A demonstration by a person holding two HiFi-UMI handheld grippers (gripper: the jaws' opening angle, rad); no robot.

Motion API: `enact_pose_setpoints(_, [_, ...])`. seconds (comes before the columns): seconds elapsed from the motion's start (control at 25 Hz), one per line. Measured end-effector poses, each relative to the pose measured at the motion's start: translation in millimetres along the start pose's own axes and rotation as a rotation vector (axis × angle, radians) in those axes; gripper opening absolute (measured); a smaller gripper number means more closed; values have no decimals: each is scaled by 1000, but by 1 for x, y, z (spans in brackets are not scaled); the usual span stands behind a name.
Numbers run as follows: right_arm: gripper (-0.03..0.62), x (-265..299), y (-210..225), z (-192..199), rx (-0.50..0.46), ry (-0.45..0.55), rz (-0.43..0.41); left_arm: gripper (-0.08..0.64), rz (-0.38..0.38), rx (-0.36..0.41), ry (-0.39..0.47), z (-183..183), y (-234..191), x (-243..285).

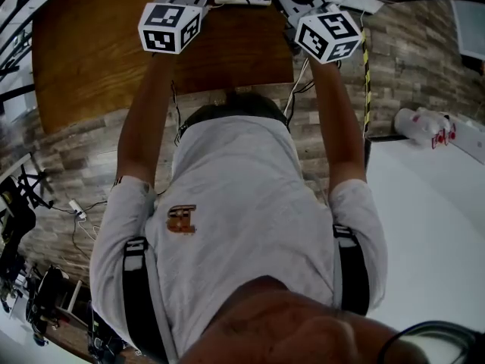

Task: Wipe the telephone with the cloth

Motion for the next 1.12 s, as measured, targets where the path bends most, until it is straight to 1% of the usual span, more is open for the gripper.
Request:
enact_pose_setpoints(0.28, [71,51,36,13,4,-100,-86,20,-66,-72,-110,23,-32,44])
enact_pose_setpoints(0.56, [71,106,49,27,4,-193,-168,20,-90,-106,-225,45,-61,76])
enact_pose_setpoints(0.68, [71,125,54,36,4,-251,-195,21,-102,-124,-276,55,-72,87])
enact_pose_setpoints(0.92, [72,153,54,59,-43,-381,-208,21,-111,-183,-372,81,-86,95])
enact_pose_setpoints(1.0, [72,159,55,65,-56,-409,-203,26,-114,-208,-392,89,-88,96])
enact_pose_setpoints(1.12, [71,167,61,74,-66,-436,-201,55,-106,-248,-402,97,-89,103])
Point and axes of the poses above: the fingertips, and each gripper's own axes: x forward along the fingers, y to its right, z out of its underside, the point moved 1 cm from there along -x, backward along the fingers, and after that the axes turned 15 degrees about z, right-handed, at the moved point
